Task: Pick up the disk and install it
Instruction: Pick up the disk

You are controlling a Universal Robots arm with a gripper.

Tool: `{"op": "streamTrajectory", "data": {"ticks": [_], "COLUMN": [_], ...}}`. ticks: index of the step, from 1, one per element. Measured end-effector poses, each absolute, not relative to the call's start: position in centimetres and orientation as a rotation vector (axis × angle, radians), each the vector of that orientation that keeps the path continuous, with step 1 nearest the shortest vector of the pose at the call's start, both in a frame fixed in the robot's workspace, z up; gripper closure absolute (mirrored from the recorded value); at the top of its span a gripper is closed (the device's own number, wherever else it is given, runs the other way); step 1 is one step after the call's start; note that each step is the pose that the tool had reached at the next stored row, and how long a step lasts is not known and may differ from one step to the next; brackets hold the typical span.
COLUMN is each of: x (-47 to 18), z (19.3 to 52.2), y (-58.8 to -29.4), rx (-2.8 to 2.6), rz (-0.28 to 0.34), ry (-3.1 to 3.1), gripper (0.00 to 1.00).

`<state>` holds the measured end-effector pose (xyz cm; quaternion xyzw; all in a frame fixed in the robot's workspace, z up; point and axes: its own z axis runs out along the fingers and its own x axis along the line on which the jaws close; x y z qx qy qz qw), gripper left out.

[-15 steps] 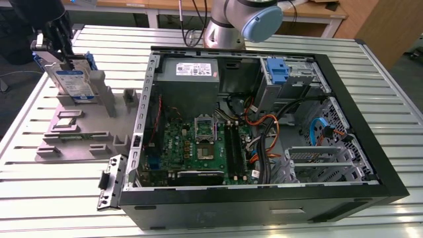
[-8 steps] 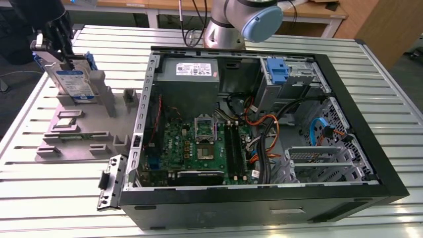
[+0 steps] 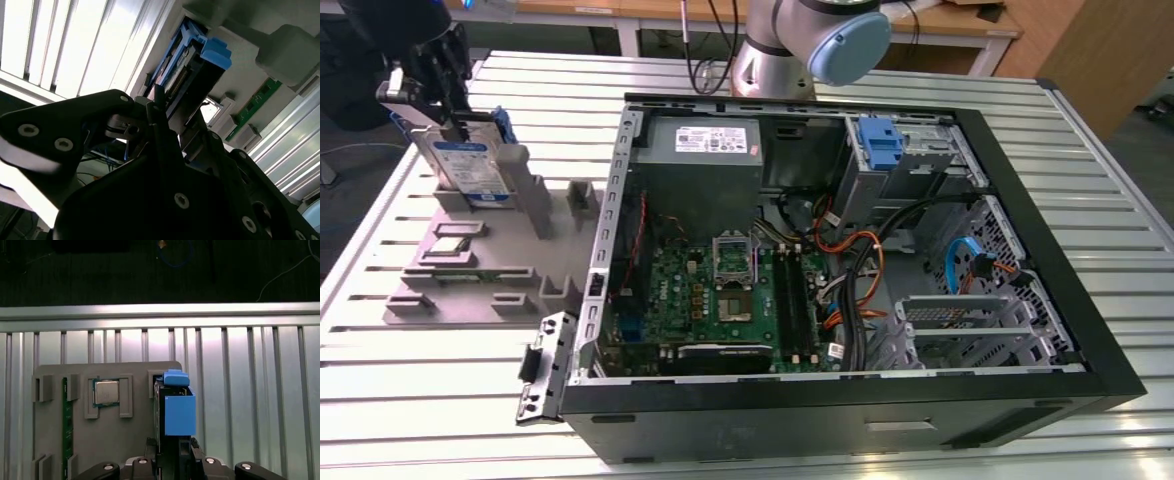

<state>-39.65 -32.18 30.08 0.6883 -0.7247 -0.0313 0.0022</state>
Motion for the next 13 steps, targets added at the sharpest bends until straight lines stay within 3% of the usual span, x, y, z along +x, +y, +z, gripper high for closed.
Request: {"op": "streamTrajectory", "data": {"ticks": [13], "x": [-39.65], "z": [30.06], "y": [-32.18], "rx": [2.150], "rz": [-0.098], "ry": [-2.283], "gripper": [0.65]}}
